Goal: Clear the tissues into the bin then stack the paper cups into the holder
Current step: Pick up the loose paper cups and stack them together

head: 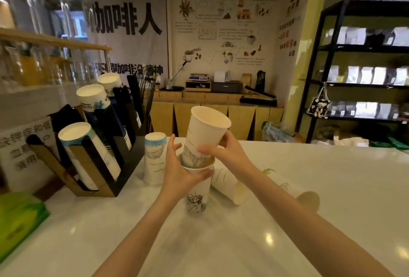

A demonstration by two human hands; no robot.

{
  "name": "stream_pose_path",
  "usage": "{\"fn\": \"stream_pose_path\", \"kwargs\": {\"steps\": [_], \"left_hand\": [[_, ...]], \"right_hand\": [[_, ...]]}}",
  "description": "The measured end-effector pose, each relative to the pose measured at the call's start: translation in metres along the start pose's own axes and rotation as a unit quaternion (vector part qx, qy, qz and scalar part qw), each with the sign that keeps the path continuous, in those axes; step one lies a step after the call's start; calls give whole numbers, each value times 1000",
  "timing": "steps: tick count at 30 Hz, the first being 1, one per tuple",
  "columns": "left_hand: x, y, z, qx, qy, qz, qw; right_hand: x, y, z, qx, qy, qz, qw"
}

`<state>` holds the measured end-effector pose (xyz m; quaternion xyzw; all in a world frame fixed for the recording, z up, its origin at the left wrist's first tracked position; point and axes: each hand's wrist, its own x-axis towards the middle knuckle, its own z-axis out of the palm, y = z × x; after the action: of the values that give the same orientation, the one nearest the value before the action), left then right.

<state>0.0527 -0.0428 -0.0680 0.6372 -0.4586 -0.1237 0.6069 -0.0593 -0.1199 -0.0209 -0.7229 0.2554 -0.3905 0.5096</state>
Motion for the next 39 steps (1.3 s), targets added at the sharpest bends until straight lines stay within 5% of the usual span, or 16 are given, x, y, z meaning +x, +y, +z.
{"fn": "stream_pose_path", "kwargs": {"steps": [6,15,17,20,23,30,33,39], "left_hand": [[-4,-2,0,26,-15,3,1000],[-17,-1,2,81,23,-13,996],[-24,8,0,192,38,89,977],[-34,29,5,327,13,319,889],[-40,46,25,392,-76,422,814],[-12,28,83,488,-268,271,785],[3,16,100,516,-282,247,770],[14,-5,123,489,-270,232,796]], "right_hand": [[-6,23,-2,-68,-99,35,992],[-13,31,-24,-158,-103,26,982],[-18,26,-42,-192,-81,13,978],[-28,18,-73,-249,-44,-3,967],[-41,18,-101,-313,-6,-3,950],[-78,37,-144,-385,67,79,917],[-94,50,-147,-367,109,106,918],[-114,73,-139,-371,160,99,910]]}}
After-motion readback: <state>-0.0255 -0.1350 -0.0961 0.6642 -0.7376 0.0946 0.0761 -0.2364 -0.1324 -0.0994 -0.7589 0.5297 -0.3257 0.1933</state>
